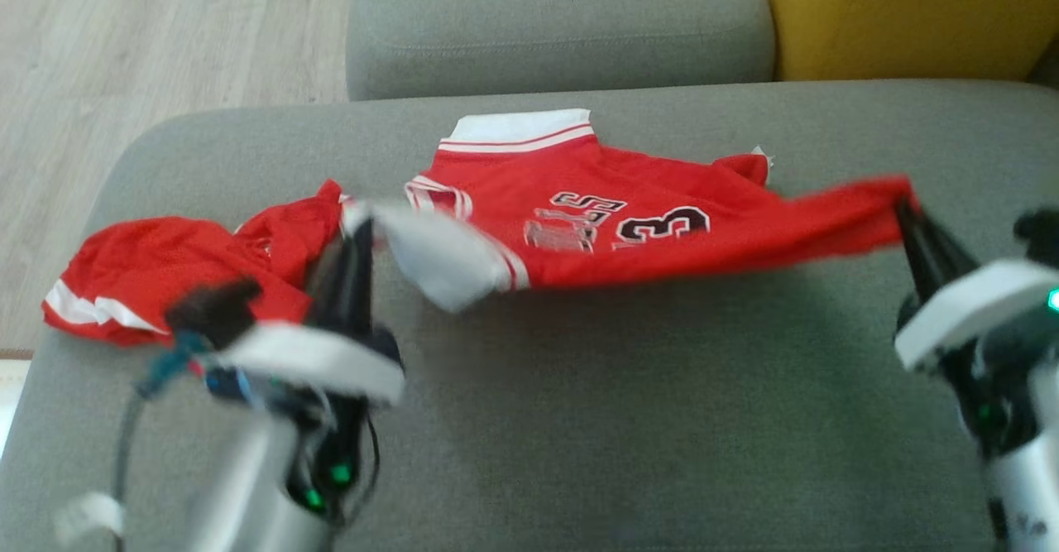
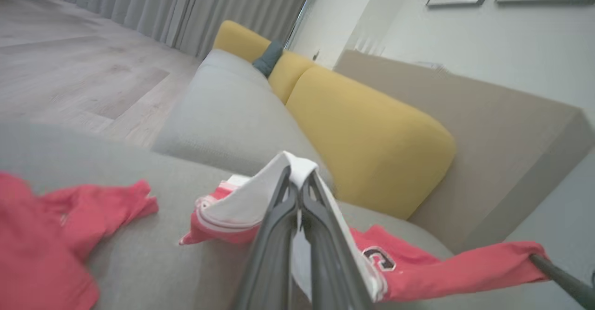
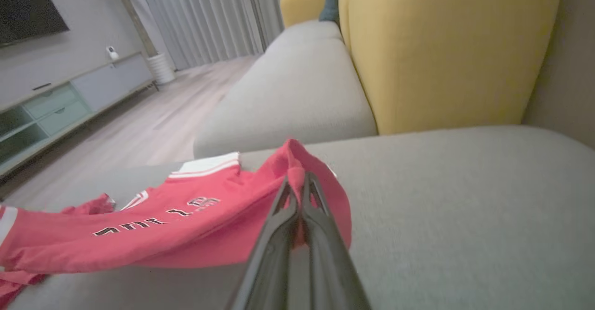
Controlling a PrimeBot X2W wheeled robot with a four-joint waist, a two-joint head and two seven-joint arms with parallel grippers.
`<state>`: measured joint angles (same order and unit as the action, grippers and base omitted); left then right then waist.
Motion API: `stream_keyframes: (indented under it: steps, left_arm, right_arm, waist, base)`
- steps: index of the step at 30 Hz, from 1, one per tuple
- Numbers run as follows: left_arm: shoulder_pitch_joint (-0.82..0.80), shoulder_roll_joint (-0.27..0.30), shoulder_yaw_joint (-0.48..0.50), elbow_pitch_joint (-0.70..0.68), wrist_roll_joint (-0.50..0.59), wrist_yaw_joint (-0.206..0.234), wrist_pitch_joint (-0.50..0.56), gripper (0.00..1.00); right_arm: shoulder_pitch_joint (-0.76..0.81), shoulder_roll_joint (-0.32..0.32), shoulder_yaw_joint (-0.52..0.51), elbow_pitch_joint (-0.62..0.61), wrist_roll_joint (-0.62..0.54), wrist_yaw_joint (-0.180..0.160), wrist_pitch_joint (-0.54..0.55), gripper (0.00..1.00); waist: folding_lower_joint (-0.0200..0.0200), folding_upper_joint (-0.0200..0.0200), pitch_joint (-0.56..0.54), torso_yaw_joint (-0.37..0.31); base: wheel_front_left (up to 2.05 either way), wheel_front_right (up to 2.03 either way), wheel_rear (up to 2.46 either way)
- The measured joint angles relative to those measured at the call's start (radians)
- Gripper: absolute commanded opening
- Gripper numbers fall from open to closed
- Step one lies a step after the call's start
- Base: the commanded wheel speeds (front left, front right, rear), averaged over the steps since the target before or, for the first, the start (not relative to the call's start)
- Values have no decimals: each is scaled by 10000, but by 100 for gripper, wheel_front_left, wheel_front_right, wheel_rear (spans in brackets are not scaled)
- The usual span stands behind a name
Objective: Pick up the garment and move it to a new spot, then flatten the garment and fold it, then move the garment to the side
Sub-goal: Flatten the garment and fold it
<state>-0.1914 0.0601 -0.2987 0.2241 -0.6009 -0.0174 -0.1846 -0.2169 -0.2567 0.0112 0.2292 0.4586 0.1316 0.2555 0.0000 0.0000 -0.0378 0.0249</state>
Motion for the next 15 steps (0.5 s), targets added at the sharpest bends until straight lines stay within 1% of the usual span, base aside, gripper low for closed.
stream_keyframes:
  steps: [2, 4, 6, 11, 15]
  left_arm:
    - [-379, -10, 236, -660, -295, 21, 341, 0]
    - [-1198, -25, 598, -1569, -777, 244, 851, 0]
    - [-1788, -48, 861, -1987, -1164, 428, 1198, 0]
    - [-2966, -111, 1392, -2581, -1810, 895, 1672, 0]
    - [-3481, -144, 1626, -2984, -2155, 1214, 1847, 0]
  right_arm:
    - [-402, -221, 295, -293, 146, 0, -2, 0]
    - [-1106, -460, 654, -646, 433, 0, 15, 0]
    - [-1597, -531, 788, -786, 665, 0, 90, 0]
    - [-2781, -759, 915, -1083, 1024, 0, 102, 0]
    - [-3299, -849, 1020, -1453, 1051, 0, 290, 0]
  waist:
    - [0, 0, -89, -40]
    - [0, 0, -220, -143]
    - [0, 0, -314, -217]
    - [0, 0, -547, -411]
    - [0, 0, -725, -549]
  base:
    - [0, 0, 0]
    - [0, 0, 0]
    - [0, 0, 0]
    - [0, 0, 0]
    - [0, 0, 0]
